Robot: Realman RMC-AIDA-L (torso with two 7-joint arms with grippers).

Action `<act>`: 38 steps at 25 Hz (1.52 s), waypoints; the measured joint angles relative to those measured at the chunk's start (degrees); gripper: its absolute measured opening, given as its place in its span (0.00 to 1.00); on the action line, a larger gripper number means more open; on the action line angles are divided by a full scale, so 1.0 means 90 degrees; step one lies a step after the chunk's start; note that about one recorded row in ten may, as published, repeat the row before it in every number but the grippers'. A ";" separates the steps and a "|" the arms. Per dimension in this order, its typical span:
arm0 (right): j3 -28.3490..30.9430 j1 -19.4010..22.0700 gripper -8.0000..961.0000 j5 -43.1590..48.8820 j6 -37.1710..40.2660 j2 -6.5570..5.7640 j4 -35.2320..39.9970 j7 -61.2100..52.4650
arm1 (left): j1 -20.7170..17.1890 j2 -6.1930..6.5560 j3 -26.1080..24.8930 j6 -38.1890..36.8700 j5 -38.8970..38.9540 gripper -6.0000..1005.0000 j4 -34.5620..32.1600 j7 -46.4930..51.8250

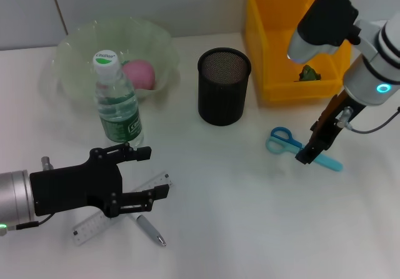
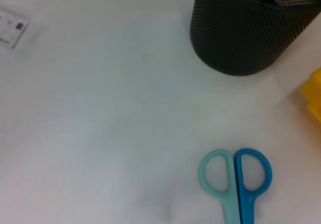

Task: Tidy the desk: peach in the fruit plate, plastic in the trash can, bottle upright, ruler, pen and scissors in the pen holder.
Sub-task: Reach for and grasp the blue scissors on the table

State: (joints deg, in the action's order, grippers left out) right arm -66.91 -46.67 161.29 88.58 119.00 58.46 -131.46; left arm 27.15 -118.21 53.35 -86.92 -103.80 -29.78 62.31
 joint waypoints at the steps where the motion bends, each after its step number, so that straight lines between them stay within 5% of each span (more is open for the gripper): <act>1: -0.0005 -0.0045 0.78 0.0008 -0.0183 0.0000 -0.0215 -0.0020 | -0.0001 0.0000 0.0000 0.0000 0.0000 0.82 0.0002 0.0002; 21: -0.0017 -0.0120 0.76 -0.0055 -0.1022 0.0018 -0.1023 -0.0041 | -0.0039 -0.0004 0.0020 0.0028 -0.0014 0.82 0.0008 0.0096; 25: -0.0017 -0.0130 0.55 -0.0069 -0.1061 0.0025 -0.1050 -0.0042 | -0.0047 -0.0001 0.0020 0.0016 -0.0018 0.82 0.0007 0.0110; 31: -0.0017 -0.0116 0.39 -0.0076 -0.1075 0.0029 -0.1078 -0.0041 | -0.0044 0.0009 0.0019 0.0006 -0.0020 0.82 0.0007 0.0155; 38: -0.0017 -0.0131 0.38 -0.0080 -0.1140 0.0029 -0.1181 -0.0027 | -0.0052 0.0010 0.0019 -0.0003 -0.0020 0.82 0.0008 0.0157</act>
State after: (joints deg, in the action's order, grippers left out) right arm -67.06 -47.84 160.57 78.32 119.26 47.83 -131.70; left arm 26.68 -118.12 53.52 -86.95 -103.98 -29.71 63.72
